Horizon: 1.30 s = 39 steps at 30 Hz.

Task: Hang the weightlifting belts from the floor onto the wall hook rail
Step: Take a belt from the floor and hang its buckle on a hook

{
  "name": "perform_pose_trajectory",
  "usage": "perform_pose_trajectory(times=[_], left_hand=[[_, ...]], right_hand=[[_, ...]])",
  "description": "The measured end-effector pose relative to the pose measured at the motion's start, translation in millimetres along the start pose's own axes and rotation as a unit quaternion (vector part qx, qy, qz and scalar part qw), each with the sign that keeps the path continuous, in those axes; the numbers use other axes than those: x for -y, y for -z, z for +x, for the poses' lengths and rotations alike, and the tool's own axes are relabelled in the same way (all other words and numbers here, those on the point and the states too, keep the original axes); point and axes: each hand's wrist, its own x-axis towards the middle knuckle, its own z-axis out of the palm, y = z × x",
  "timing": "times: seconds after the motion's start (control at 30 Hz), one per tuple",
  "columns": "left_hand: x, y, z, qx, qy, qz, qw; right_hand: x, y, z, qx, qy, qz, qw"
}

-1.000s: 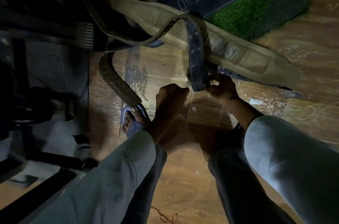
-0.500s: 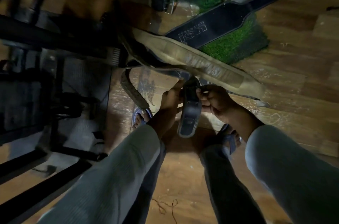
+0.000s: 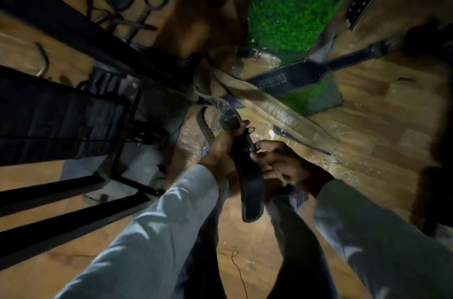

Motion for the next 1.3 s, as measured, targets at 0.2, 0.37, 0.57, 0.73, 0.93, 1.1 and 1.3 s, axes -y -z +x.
perform_pose_trajectory(times=[0.2,0.37,0.57,0.73,0.93,1.1,1.3], left_hand=[[-48,-12,-104,0.012,-0.090,0.039,0.995],[-81,-11,-160,-0.001,-0.214,0.210,0.954],[-90,-31,-218,0.027,-0.243,0.244,0.938],[-92,-61,-243,0.029,-0.249,0.175,0.952],[-152,-97,-270,0.291,-0.144,-0.098,0.941],[-222,-131,-282,0.266,-0.124,-0.143,0.945],[-264,-167,-297,0.208,-0.167,0.086,0.960]], right_hand=[[66,-56,-50,-0.055,-0.019,-0.073,0.996],[139,-94,-79,-0.180,0.002,0.007,0.984],[223,-124,-108,-0.120,0.014,0.000,0.993],[272,-133,-157,-0.076,0.114,-0.018,0.990],[317,-132,-231,-0.030,0.272,-0.095,0.957],[330,-129,-281,-0.007,0.350,-0.134,0.927],[308,-108,-287,-0.029,0.349,-0.147,0.925]])
